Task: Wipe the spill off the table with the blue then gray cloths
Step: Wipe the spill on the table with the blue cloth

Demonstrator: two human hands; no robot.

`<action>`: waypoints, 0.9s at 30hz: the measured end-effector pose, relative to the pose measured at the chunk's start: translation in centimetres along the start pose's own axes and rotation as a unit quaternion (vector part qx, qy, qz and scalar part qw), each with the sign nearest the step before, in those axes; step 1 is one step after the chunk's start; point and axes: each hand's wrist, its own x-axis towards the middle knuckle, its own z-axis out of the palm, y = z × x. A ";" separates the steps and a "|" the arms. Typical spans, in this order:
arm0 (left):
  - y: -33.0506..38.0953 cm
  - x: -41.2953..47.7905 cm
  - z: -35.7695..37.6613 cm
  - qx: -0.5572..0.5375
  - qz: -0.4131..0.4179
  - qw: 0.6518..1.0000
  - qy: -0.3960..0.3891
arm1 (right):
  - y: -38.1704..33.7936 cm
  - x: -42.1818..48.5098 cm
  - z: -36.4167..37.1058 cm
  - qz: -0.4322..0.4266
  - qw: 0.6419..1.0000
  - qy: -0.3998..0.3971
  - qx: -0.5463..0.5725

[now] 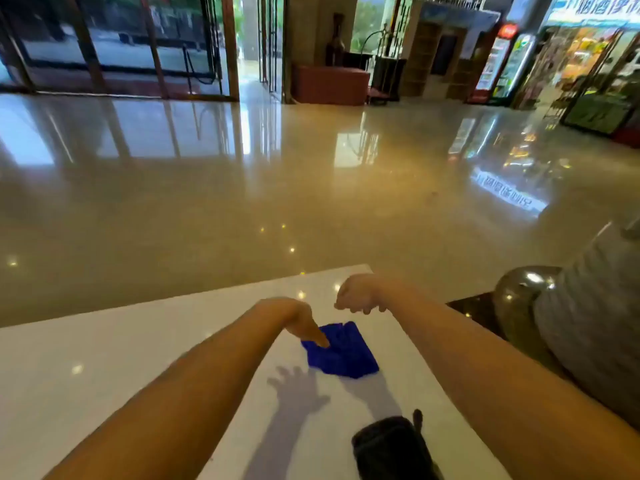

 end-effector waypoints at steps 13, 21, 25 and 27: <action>0.1 14.2 13.2 -0.498 -0.127 0.834 0.200 | 8.6 15.3 17.4 0.107 0.887 0.131 0.430; -4.9 3.7 11.6 -0.720 0.010 0.680 0.138 | 7.3 8.4 15.4 -0.050 0.619 -0.100 0.778; -7.4 -3.4 11.4 -0.654 0.086 0.718 0.222 | 3.1 3.7 15.9 -0.108 0.634 -0.140 0.753; -8.5 -6.2 11.4 -0.655 0.092 0.713 0.232 | 1.1 1.8 16.1 -0.120 0.659 -0.139 0.729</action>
